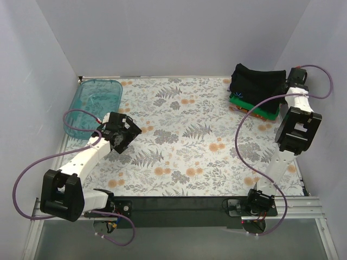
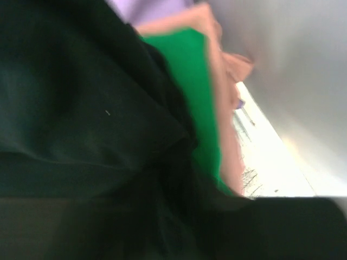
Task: Fold and stack the t-shirts
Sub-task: Neatly place the folded tshirt to the corner
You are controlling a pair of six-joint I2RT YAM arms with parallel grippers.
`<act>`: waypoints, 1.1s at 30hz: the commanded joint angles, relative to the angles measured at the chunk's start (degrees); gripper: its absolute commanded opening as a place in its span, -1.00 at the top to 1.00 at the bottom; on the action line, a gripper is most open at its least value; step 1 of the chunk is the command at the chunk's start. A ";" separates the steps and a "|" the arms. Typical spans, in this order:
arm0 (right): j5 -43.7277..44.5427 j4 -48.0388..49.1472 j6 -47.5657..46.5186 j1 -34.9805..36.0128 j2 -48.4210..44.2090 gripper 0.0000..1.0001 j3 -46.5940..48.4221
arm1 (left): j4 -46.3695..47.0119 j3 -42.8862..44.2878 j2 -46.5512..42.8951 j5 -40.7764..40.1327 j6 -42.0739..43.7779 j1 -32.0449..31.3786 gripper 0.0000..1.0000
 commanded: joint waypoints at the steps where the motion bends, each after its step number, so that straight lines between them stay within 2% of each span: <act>1: -12.68 -1.71 4.47 -4.08 3.82 0.16 -0.25 | 0.44 2.29 0.10 -0.03 0.54 0.30 -0.96; 3: -13.84 -1.80 3.25 -4.26 3.92 -0.04 -0.24 | 0.35 2.47 0.10 0.15 0.54 0.21 -0.96; 7: -14.54 -1.62 2.09 -4.17 0.68 -0.64 -1.12 | 0.35 2.56 -0.16 0.24 0.37 0.30 -0.96; 8: -14.89 -1.54 1.83 -4.17 -0.03 -0.87 -1.90 | 0.35 2.56 0.01 0.32 0.28 0.21 -0.96; 9: -15.07 -1.36 0.96 -4.00 -1.51 -0.97 -2.17 | 0.44 2.56 -0.16 0.41 0.28 0.21 -0.96; 16: -13.67 -0.31 -2.30 -0.83 -7.49 -0.97 -4.29 | 0.53 2.38 -0.86 1.64 0.28 0.30 -0.96; 19: -8.41 -0.22 -3.27 2.15 -9.69 -0.97 -4.11 | 0.62 2.12 -1.65 1.64 0.28 0.30 -0.96; 23: 4.14 -0.39 -4.41 5.93 -10.23 -0.97 -1.48 | 0.53 1.94 -2.79 1.38 0.54 0.21 -0.97; 27: 9.61 -0.48 -4.50 7.87 -8.04 -0.97 2.47 | 0.53 1.85 -3.67 0.76 0.63 0.21 -0.97; 31: 4.37 1.36 -8.35 8.40 -1.81 -0.97 7.83 | 0.44 2.12 -3.41 0.32 0.28 0.30 -0.96; 33: 1.19 0.76 -10.47 8.49 1.88 -0.97 13.71 | 0.53 2.29 -3.06 0.41 0.36 0.21 -0.96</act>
